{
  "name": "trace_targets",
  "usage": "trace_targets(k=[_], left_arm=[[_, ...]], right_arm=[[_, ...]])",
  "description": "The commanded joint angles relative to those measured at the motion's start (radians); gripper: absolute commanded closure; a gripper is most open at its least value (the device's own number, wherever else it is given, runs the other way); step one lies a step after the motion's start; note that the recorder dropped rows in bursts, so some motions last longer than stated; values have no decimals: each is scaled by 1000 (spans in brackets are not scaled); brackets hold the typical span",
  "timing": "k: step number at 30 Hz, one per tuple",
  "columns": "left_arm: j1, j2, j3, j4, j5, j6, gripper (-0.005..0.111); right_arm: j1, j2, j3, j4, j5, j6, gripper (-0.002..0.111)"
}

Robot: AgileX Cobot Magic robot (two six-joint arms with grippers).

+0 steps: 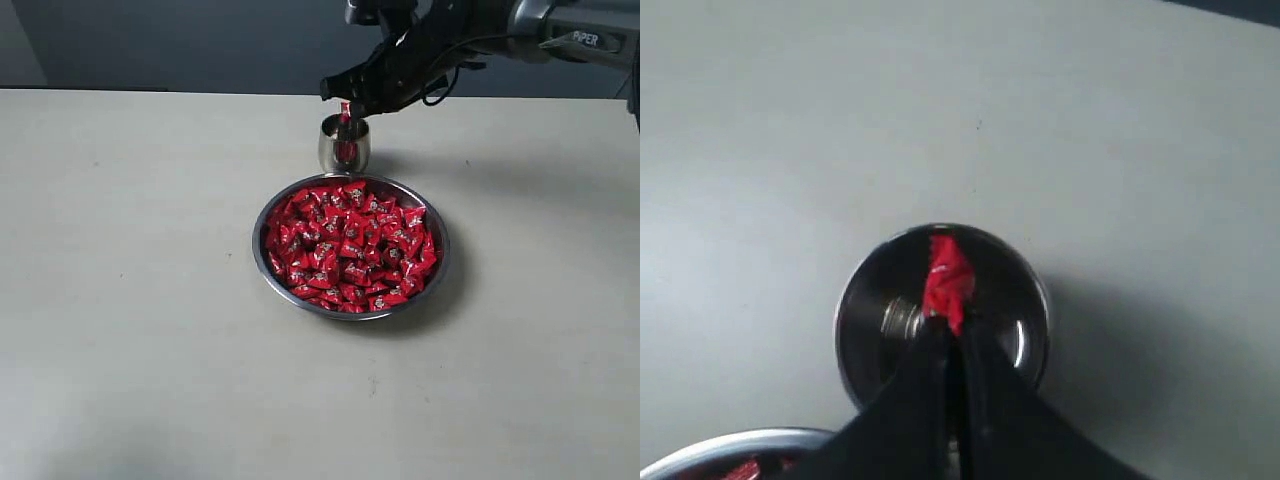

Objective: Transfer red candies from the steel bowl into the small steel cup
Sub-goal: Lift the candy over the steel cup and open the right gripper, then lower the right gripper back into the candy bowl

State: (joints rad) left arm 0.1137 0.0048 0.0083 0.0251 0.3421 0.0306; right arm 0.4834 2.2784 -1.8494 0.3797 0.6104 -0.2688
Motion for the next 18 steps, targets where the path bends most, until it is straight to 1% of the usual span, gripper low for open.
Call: trace_targets(k=[1, 3, 5, 9, 14, 18], left_arm=[[-5, -5, -8, 2, -5, -1, 106], [-5, -5, -8, 2, -5, -1, 106], [-5, -5, -8, 2, -5, -1, 106], [-5, -5, -8, 2, -5, -1, 106], [-5, -5, -8, 2, -5, -1, 106], [-5, -5, -8, 2, -5, -1, 106]], right_arm=[[-4, 14, -12, 3, 7, 0, 100], [-4, 16, -12, 3, 9, 0, 88], [-4, 7, -19, 3, 16, 0, 84], [-4, -50, -23, -13, 84, 0, 84], [-4, -108, -15, -33, 211, -87, 84], [-4, -176, 76, -42, 225, -102, 84]])
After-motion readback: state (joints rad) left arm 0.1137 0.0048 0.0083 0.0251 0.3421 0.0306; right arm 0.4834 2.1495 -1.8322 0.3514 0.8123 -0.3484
